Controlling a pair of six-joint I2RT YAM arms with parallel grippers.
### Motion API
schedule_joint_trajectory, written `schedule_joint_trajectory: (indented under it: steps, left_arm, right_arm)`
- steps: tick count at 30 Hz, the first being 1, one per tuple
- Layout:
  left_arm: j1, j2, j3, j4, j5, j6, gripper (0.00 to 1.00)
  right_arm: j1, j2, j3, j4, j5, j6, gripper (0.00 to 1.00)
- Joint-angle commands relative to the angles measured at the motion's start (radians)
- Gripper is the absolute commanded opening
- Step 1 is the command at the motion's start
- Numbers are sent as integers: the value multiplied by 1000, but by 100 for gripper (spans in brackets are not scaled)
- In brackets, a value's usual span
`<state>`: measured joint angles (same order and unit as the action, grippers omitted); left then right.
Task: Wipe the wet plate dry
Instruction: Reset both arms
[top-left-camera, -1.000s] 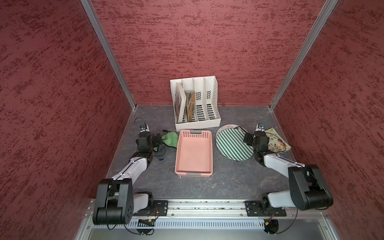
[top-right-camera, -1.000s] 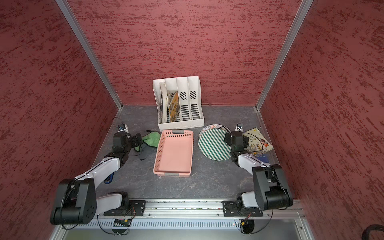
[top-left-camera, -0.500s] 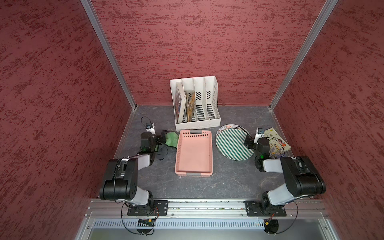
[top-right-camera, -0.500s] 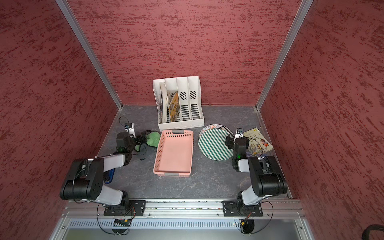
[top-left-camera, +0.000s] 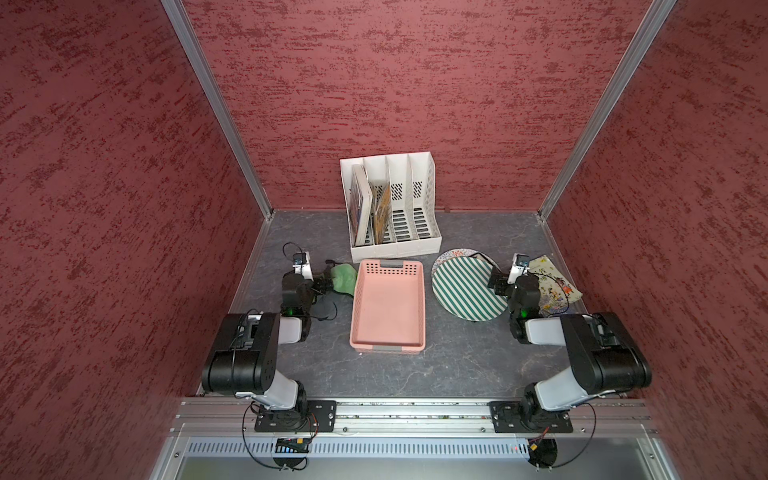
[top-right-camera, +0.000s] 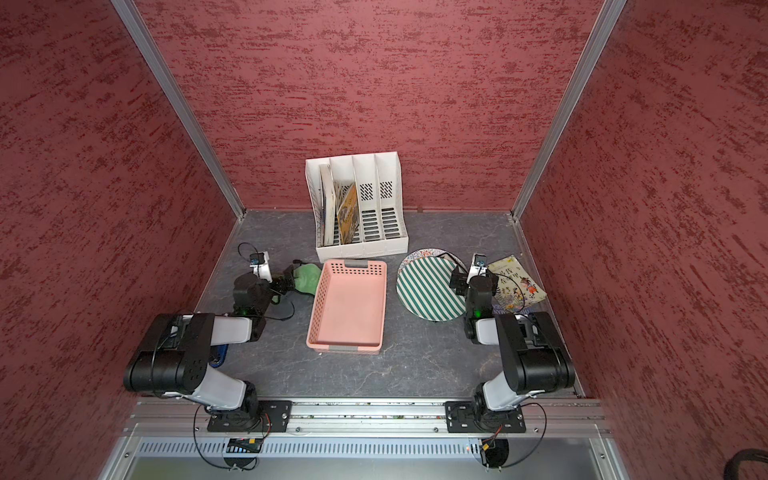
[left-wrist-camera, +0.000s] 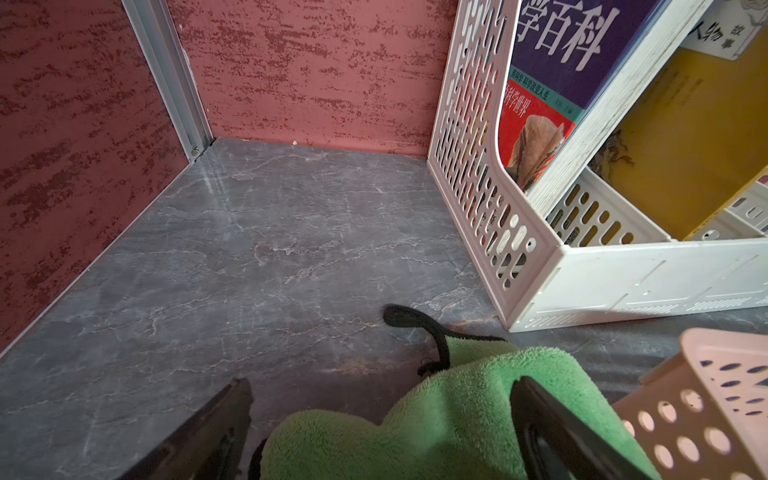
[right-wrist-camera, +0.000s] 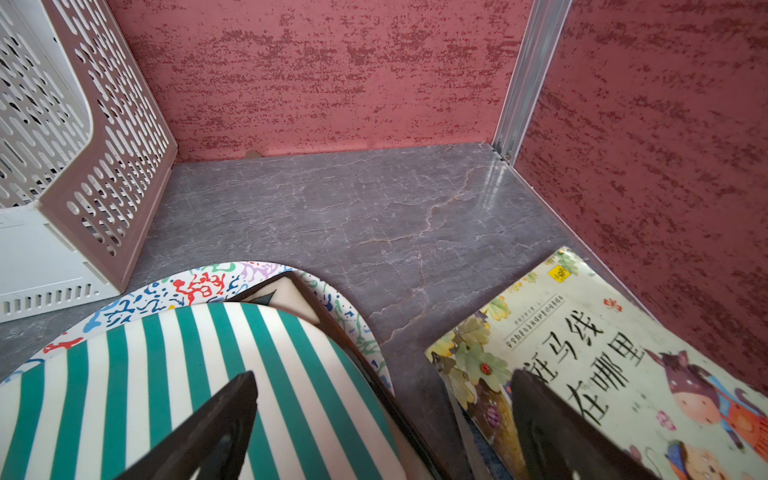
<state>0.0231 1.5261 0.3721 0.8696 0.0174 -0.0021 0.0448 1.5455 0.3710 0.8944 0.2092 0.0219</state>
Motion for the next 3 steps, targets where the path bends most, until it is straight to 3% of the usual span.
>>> schedule_joint_trajectory:
  steps: [1, 3]
  left_arm:
    - [3, 0, 5, 29, -2, 11, 100]
    - [3, 1, 5, 26, -1, 11, 100]
  right_arm:
    - [1, -2, 8, 23, -10, 0, 99]
    - [1, -6, 1, 33, -10, -2, 99]
